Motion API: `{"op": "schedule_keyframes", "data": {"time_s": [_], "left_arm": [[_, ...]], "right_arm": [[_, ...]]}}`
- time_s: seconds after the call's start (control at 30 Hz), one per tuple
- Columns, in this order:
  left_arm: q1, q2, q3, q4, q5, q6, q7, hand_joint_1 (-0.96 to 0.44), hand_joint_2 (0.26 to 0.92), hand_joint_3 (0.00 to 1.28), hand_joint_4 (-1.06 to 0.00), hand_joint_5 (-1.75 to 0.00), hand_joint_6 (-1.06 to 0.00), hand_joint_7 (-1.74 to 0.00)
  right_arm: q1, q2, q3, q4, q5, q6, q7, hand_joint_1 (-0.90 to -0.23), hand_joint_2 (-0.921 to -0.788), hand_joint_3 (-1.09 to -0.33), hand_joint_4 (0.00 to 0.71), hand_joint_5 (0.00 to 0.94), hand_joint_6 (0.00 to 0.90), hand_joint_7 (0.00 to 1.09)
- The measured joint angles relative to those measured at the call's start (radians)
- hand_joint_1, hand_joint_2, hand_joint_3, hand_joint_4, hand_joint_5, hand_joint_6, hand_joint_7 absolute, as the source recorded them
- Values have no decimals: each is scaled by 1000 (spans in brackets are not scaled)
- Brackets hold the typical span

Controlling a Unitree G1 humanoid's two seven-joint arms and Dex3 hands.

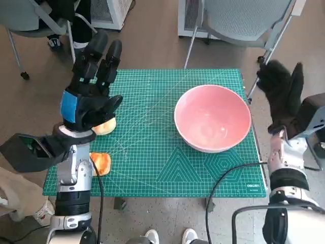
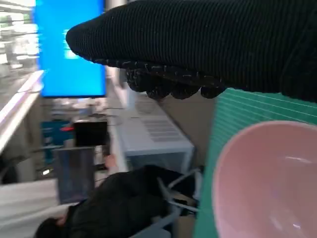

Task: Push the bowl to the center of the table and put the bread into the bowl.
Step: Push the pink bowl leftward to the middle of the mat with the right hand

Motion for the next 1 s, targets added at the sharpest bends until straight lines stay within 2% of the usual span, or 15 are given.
{"op": "schedule_keyframes", "data": {"time_s": [0.17, 0.3, 0.5, 0.73, 1.0], "left_arm": [[3, 2, 0, -3, 0, 2, 5, -540, 921, 341, -33, 0, 1, -348], [13, 5, -1, -24, 0, 14, 10, -538, 921, 346, -28, 0, 1, -345], [24, 12, -1, -51, 0, 27, 14, -536, 921, 352, -26, 0, 1, -342], [26, 21, 2, -57, 0, 35, 17, -534, 921, 357, -20, 0, 1, -340], [29, 23, 1, -61, 1, 36, 24, -533, 921, 360, -16, 0, 1, -338]], "right_arm": [[20, 0, -6, 9, -3, 45, -21, -650, -921, -882, 81, 12, 168, 90], [37, 3, -7, 14, -16, 78, -39, -672, -921, -851, 85, 9, 172, 78], [51, 9, -13, 19, -21, 123, -64, -648, -921, -841, 86, 6, 184, 72], [53, 23, -22, 19, -28, 133, -78, -633, -921, -836, 87, 4, 192, 66], [55, 43, -33, 18, -30, 132, -77, -664, -921, -815, 89, 3, 204, 60]]}}
